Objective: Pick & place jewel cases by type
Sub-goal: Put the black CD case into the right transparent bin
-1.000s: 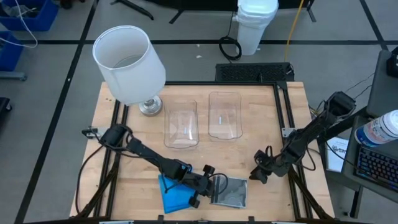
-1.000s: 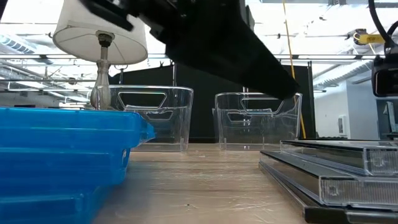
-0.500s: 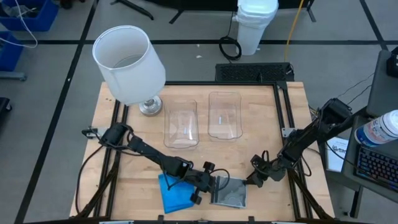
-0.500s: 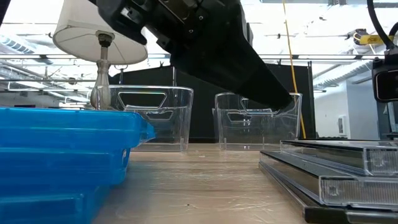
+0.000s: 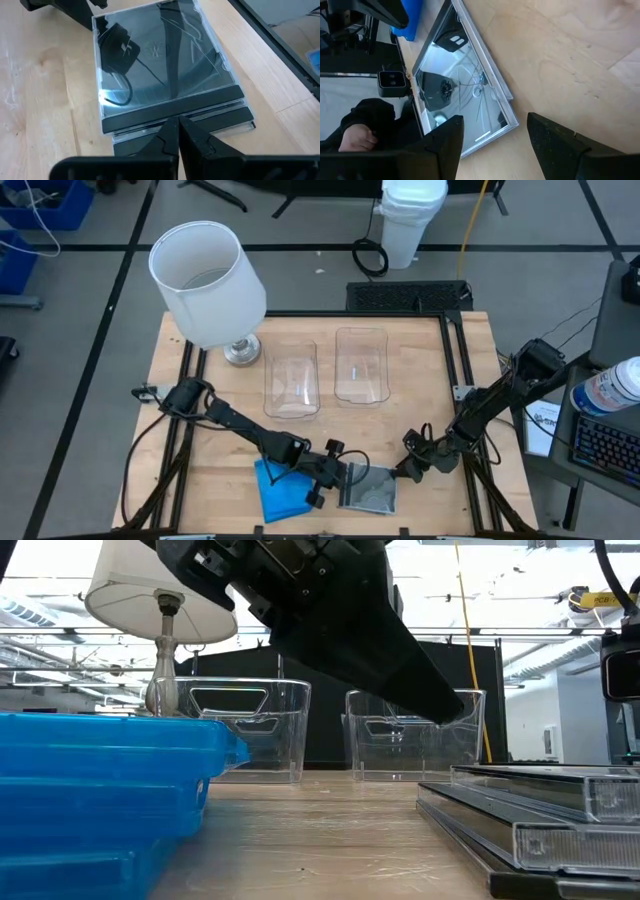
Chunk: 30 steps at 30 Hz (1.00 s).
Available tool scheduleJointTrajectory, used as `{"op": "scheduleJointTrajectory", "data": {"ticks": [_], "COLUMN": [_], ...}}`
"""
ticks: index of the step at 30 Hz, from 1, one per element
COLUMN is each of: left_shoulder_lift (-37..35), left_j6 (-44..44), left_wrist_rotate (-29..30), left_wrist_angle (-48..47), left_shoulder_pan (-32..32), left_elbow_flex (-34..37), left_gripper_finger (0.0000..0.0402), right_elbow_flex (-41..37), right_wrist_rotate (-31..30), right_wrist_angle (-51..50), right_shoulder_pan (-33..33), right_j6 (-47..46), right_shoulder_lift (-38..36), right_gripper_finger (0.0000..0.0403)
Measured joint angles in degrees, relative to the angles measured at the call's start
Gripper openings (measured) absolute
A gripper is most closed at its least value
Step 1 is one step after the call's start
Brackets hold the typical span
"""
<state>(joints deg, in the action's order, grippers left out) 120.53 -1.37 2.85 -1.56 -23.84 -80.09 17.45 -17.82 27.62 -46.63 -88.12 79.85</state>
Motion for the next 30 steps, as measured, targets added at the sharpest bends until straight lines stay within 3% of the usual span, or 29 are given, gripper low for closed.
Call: {"op": "scheduleJointTrajectory", "data": {"ticks": [30], "left_shoulder_lift": [2.29], "left_j6": [0.17], "left_wrist_rotate": [-1.9], "left_wrist_angle": [1.79], "left_shoulder_pan": [2.78], "left_elbow_flex": [0.0], "left_gripper_finger": [0.0007], "right_elbow_flex": [-0.04], "right_wrist_rotate": [-1.69], "right_wrist_angle": [-0.83], "right_shoulder_pan": [0.0], "right_j6": [2.08], "right_shoulder_lift": [-0.02], "right_gripper_finger": [0.0208]}}
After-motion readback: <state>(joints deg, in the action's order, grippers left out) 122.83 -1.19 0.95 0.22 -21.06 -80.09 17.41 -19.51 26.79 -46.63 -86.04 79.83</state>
